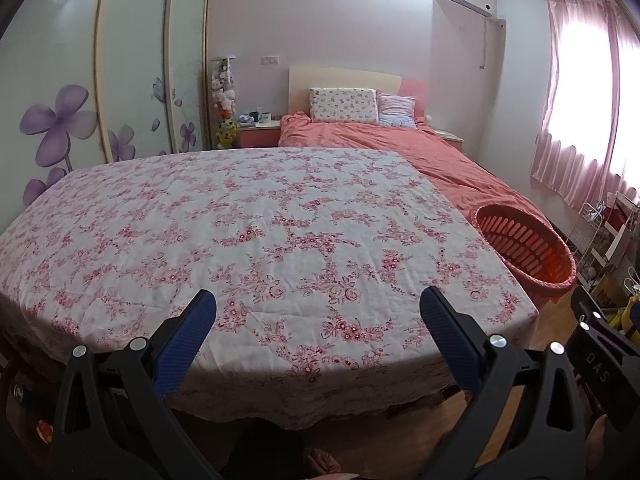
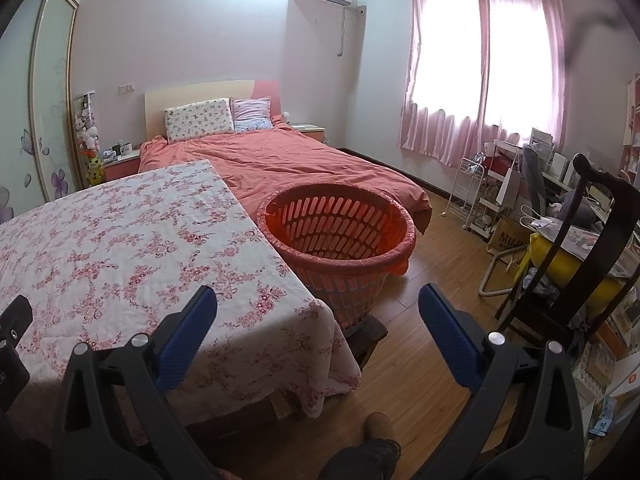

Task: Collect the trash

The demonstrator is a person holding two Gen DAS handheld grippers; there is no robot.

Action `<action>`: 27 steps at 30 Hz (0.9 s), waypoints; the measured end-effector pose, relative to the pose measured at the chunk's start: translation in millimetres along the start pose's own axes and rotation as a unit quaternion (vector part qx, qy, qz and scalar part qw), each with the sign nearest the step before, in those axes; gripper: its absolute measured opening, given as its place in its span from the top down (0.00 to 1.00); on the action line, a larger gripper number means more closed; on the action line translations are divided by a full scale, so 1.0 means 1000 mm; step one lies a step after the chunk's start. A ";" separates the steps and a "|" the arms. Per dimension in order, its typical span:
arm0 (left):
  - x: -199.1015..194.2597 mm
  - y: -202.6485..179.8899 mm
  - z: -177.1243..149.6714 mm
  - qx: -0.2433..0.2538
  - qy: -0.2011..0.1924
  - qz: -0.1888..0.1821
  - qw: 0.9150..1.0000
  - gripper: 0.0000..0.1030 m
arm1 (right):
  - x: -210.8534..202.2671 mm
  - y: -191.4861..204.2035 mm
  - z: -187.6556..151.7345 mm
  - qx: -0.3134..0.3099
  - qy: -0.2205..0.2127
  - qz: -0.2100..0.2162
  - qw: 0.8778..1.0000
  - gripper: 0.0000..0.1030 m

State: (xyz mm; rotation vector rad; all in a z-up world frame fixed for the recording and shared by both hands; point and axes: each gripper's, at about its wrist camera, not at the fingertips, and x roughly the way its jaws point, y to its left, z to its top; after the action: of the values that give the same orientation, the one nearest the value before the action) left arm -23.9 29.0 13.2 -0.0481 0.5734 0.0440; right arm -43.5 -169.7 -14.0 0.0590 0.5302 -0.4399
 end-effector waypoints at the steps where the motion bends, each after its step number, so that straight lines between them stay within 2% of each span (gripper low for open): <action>1: 0.001 -0.001 0.000 0.001 0.000 -0.001 1.000 0.03 | 0.000 0.000 0.000 0.000 0.000 0.000 1.000 0.04; 27: 0.004 -0.006 0.002 0.006 0.004 -0.005 1.000 0.03 | 0.003 0.000 0.003 0.001 0.003 0.000 1.000 0.04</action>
State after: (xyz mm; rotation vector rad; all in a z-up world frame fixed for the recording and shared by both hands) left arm -19.3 23.0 13.1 -0.0388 0.5809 0.0297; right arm -39.7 -171.6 -13.4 0.0620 0.5362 -0.4393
